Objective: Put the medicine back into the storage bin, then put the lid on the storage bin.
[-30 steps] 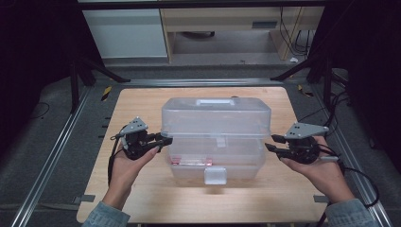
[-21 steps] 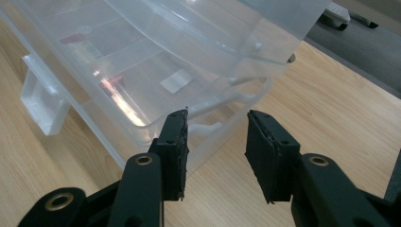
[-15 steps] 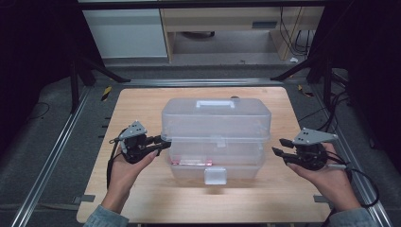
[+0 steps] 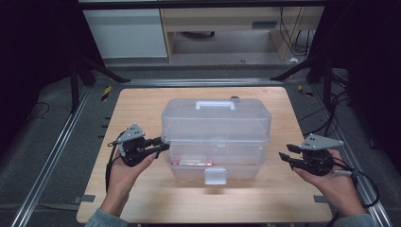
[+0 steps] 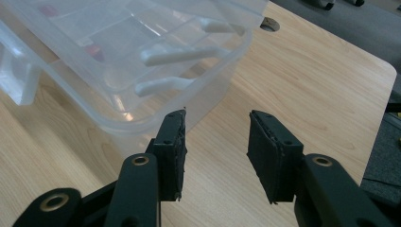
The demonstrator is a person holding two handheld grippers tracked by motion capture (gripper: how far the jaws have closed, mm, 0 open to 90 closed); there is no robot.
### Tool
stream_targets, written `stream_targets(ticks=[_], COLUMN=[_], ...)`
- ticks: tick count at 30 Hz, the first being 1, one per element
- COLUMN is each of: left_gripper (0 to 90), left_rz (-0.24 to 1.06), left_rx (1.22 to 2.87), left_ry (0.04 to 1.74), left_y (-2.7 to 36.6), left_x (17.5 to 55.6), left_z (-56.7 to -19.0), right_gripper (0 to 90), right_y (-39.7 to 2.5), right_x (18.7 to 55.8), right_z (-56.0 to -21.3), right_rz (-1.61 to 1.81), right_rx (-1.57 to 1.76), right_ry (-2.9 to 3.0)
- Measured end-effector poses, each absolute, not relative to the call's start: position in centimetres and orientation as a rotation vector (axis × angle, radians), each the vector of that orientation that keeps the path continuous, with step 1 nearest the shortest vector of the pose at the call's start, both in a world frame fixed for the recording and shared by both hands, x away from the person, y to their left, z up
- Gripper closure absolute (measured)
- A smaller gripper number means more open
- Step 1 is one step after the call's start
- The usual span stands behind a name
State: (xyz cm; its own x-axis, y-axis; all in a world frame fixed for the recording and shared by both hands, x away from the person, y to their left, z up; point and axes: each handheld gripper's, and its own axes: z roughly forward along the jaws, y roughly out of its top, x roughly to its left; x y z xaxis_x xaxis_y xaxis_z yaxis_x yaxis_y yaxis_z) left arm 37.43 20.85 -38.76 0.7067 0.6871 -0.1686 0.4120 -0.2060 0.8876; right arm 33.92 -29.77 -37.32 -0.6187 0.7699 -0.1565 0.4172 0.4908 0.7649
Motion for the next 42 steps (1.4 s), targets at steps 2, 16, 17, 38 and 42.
stream_targets(ticks=[2, 16, 17, 38, 42], left_gripper=[65.3, 62.8, 61.9, 45.0, 39.8], left_rz=[0.322, 0.332, 0.334, 0.424, 0.440], left_rx=[1.837, 1.832, 1.836, 1.873, 1.881], left_ry=[0.862, 0.872, 0.874, 0.964, 0.984], left_y=[20.9, 21.8, 21.9, 25.5, 25.7], left_x=[37.3, 37.0, 37.0, 37.2, 37.6], left_z=[-38.8, -38.9, -38.8, -39.3, -39.5], right_gripper=[57.2, 56.0, 55.5, 36.2, 33.7], right_y=[-29.9, -29.6, -29.6, -29.5, -29.6], right_x=[33.9, 34.0, 34.0, 34.8, 35.0], right_z=[-37.6, -39.4, -39.5, -40.4, -40.4], right_rz=[0.955, 0.923, 0.921, 0.889, 0.876], right_rx=[0.981, 1.001, 1.003, 1.043, 1.062], right_ry=[2.257, 2.285, 2.289, 2.256, 2.246])
